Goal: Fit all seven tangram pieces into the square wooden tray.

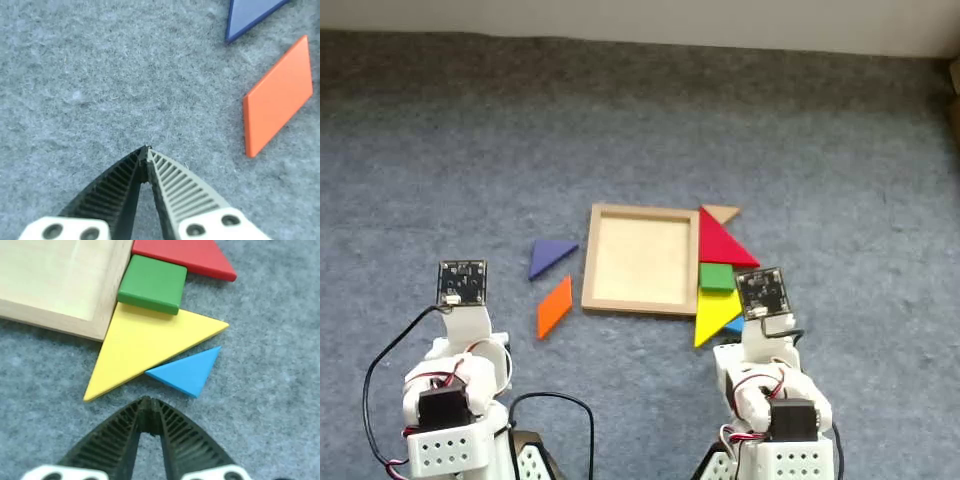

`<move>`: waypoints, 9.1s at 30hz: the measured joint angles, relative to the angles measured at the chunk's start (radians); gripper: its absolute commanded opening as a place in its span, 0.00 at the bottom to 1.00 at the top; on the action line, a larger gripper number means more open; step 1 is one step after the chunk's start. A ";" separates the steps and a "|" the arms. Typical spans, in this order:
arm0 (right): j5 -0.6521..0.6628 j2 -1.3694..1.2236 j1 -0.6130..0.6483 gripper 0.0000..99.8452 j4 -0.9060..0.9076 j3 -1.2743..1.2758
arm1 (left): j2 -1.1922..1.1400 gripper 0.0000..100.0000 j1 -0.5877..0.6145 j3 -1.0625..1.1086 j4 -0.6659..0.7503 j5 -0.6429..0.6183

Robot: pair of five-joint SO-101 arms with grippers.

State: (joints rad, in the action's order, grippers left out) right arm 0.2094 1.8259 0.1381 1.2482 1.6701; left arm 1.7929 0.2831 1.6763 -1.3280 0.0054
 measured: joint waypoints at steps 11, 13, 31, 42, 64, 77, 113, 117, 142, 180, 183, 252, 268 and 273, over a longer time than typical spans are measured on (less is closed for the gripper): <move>0.000 0.000 0.000 0.01 0.000 0.000 | 0.000 0.01 0.000 0.000 0.000 0.000; 0.000 0.000 0.000 0.01 0.000 0.000 | 0.000 0.01 0.000 0.000 0.000 0.000; 0.000 0.000 0.000 0.01 0.000 0.000 | 0.000 0.01 0.000 0.000 0.000 0.000; 0.000 0.000 0.000 0.01 0.000 0.000 | 0.000 0.01 0.000 0.000 0.000 0.000; 0.000 0.000 -0.069 0.01 -0.008 0.002 | 0.000 0.01 0.000 0.000 0.000 0.000; 0.000 0.002 -0.129 0.06 -0.015 -0.344 | 0.002 0.01 0.000 0.000 0.000 0.000; -0.012 -2.012 0.173 0.29 -0.006 -1.560 | 0.002 0.01 0.000 0.000 0.000 0.000; 0.009 -2.150 0.173 0.29 -0.006 -1.645 | 0.002 0.01 0.000 0.000 0.000 0.000; 0.012 -2.274 0.081 0.29 0.057 -1.832 | 0.002 0.01 0.000 0.000 0.000 0.000; -0.043 -2.314 0.482 0.07 -0.043 -1.783 | 0.002 0.01 0.000 0.000 0.000 0.000; -0.043 -2.349 0.482 0.07 -0.043 -1.827 | 0.002 0.01 0.000 0.000 0.000 0.000; 0.138 -2.008 0.135 0.34 0.018 -1.444 | 0.002 0.01 0.000 0.000 0.000 0.000; 0.173 -2.025 0.055 0.34 -0.167 -1.444 | 0.002 0.01 0.000 0.000 0.000 0.000; 0.173 -2.059 0.060 0.34 -0.178 -1.444 | 0.002 0.01 0.000 0.000 0.000 0.000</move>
State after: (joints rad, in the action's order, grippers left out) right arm 0.3828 -0.2332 0.1979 1.0702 0.2263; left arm 1.7944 0.2831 1.6763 -1.3280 0.0054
